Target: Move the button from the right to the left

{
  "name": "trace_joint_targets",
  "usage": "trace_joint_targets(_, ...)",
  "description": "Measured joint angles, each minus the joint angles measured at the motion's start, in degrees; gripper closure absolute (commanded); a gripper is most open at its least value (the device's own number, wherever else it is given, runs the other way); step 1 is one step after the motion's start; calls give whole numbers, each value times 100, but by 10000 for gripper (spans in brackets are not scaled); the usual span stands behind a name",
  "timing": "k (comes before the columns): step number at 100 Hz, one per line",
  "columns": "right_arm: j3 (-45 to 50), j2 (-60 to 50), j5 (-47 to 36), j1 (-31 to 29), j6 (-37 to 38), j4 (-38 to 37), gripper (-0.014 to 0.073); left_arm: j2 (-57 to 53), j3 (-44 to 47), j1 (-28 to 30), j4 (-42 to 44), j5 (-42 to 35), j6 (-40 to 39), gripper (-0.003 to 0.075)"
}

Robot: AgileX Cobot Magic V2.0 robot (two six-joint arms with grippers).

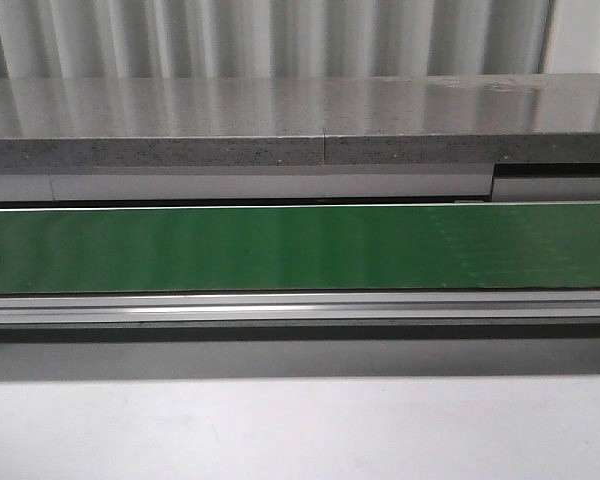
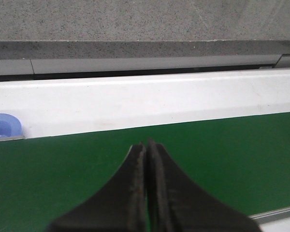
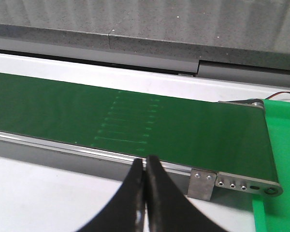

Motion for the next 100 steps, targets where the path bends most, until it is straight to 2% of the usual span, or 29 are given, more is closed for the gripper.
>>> trace_joint_targets(33, 0, 0, 0, 0, 0, 0, 660, -791, 746, -10, 103, -209, 12, 740)
trace_joint_targets(56, 0, 0, 0, 0, 0, 0, 660, -1098, 1290, -10, 139, -767, 12, 740)
trace_joint_targets(72, 0, 0, 0, 0, 0, 0, 660, -1573, 1624, -10, 287, -843, 22, 740)
trace_joint_targets(100, 0, 0, 0, 0, 0, 0, 660, -2573, 2051, 444, 732, -856, 22, 740)
